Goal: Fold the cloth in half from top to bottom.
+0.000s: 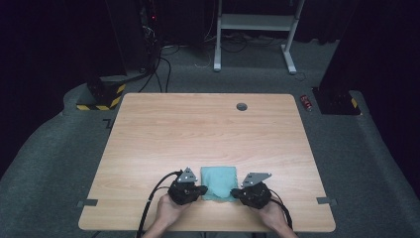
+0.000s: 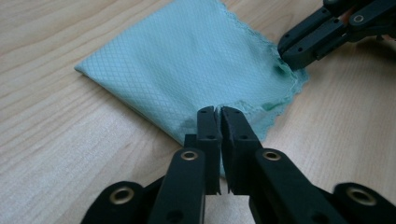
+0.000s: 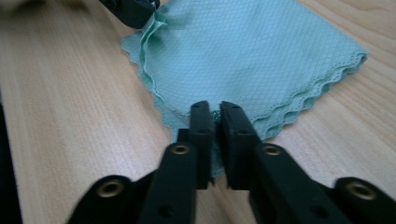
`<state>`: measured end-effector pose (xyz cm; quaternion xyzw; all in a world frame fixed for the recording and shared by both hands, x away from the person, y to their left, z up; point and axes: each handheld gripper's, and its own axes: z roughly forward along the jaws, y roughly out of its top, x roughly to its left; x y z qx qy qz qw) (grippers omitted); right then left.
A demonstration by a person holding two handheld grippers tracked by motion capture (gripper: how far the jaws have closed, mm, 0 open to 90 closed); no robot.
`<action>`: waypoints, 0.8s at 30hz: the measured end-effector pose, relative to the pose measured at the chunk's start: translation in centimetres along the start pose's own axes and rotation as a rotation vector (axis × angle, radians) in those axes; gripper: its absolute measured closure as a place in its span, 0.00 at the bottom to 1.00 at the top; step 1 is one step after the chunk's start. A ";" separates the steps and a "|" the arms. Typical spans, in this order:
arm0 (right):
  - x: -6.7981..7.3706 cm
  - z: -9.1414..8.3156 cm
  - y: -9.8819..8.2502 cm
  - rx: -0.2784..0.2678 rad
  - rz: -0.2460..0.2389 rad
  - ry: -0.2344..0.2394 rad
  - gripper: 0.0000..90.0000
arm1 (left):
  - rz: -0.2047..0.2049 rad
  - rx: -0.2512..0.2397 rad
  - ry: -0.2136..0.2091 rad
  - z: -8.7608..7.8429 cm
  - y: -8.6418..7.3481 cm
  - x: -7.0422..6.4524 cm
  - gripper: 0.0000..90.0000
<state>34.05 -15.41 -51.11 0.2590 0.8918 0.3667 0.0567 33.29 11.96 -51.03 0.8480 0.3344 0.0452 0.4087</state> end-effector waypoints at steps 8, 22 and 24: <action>-0.1 -1.4 -0.4 -0.055 0.036 0.048 0.79 | -0.030 -0.048 -0.064 -2.4 -0.2 -0.5 0.64; 0.1 0.7 1.3 -0.037 0.023 -0.030 0.97 | 0.020 -0.011 0.055 0.7 2.0 0.0 0.61; 0.1 0.6 0.8 -0.032 0.019 -0.033 0.94 | 0.052 0.013 0.087 0.8 1.4 -0.4 0.59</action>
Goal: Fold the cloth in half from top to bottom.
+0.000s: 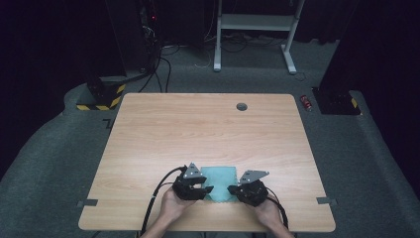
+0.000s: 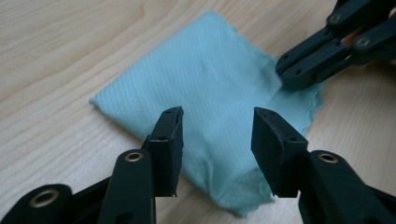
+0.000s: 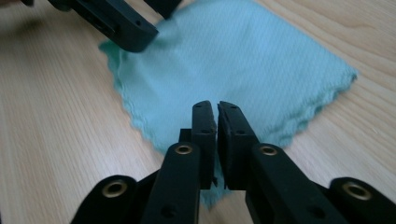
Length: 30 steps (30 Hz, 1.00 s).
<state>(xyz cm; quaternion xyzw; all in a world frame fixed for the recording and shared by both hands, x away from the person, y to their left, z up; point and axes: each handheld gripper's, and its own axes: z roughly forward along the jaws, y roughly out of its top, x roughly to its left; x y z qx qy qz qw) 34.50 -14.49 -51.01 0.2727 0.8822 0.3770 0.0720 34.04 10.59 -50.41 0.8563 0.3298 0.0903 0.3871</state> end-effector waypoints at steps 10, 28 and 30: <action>0.2 -1.0 -1.6 0.026 -0.045 -0.032 0.87 | 0.037 0.038 0.008 -1.0 -2.5 -0.3 0.55; -1.6 1.2 0.4 -0.013 0.062 -0.054 0.87 | 0.017 0.027 0.110 0.9 -0.6 1.8 0.53; -1.7 1.1 0.3 -0.014 0.064 -0.053 0.87 | 0.001 0.021 0.120 0.4 -1.0 2.1 0.52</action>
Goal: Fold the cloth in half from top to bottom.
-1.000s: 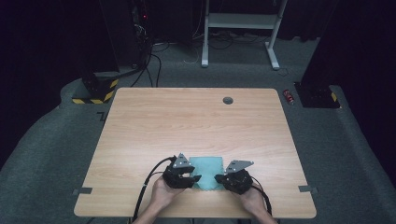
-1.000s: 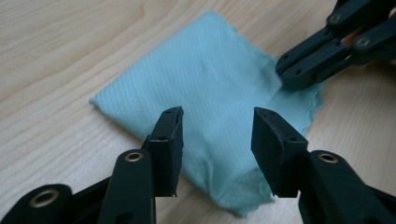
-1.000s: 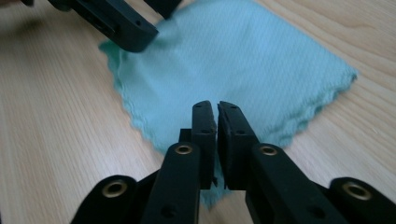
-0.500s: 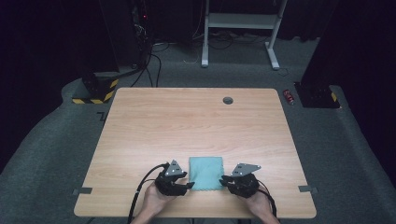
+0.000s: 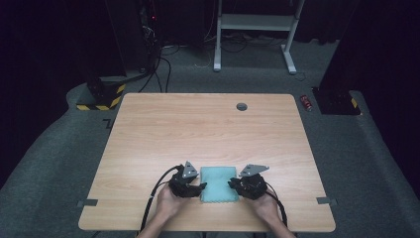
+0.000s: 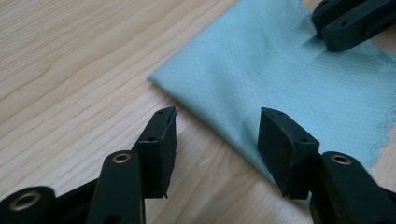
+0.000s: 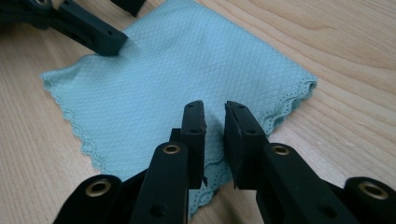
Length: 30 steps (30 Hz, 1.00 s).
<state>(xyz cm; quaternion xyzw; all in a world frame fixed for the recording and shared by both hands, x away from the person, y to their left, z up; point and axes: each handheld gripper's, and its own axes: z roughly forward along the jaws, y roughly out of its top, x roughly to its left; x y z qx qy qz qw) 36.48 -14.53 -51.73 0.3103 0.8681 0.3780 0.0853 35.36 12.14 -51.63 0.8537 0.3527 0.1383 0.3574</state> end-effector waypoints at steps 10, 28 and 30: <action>-0.9 -0.4 0.9 -0.048 0.046 -0.033 0.85 | -0.025 -0.095 -0.080 -0.6 1.5 0.2 0.52; -2.4 2.3 2.4 -0.045 0.144 -0.060 0.79 | -0.068 -0.050 -0.036 2.4 2.5 1.2 0.51; -2.4 1.8 2.3 -0.057 0.146 -0.061 0.78 | -0.068 -0.065 -0.039 1.8 2.3 0.9 0.50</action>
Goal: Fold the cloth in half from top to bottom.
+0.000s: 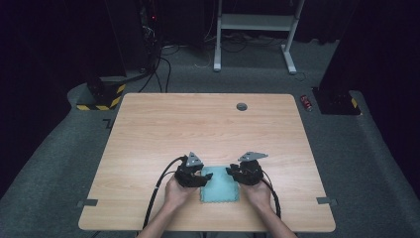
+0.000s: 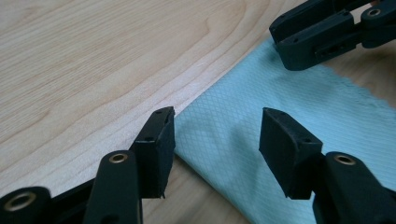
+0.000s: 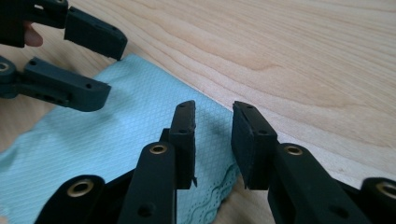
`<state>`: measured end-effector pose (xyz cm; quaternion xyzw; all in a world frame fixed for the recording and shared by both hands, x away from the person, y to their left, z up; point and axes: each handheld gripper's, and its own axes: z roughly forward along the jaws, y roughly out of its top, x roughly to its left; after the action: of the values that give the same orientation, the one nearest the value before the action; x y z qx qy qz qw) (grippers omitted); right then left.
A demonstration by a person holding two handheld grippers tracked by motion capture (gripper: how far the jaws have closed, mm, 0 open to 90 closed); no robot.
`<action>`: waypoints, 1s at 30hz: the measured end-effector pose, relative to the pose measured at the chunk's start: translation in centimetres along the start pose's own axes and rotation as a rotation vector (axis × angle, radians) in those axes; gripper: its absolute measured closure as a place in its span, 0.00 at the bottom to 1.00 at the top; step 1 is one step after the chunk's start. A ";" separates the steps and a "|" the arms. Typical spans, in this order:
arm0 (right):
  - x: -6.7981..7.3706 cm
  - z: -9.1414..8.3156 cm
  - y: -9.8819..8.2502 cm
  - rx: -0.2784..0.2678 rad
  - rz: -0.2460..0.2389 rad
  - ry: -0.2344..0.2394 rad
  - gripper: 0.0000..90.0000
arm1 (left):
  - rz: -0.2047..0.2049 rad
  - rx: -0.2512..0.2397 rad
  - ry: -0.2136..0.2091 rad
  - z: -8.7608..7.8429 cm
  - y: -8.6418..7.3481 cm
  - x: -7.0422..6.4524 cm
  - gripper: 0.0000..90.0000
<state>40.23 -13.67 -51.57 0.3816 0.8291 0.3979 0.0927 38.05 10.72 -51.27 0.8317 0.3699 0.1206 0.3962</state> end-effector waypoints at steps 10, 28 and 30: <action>1.3 -1.7 -1.6 0.005 -0.062 0.004 0.74 | 0.057 0.024 0.023 -2.9 -3.0 -1.7 0.46; 1.2 -1.6 -2.2 0.021 -0.082 -0.012 0.72 | 0.072 0.039 0.039 -3.8 -4.9 -3.5 0.42; 1.2 -1.6 -2.2 0.024 -0.080 -0.017 0.71 | 0.069 0.041 0.040 -4.1 -5.0 -3.4 0.42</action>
<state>37.41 -14.68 -51.94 0.3525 0.8476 0.3806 0.1112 31.04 12.75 -52.03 0.8492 0.3514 0.1431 0.3674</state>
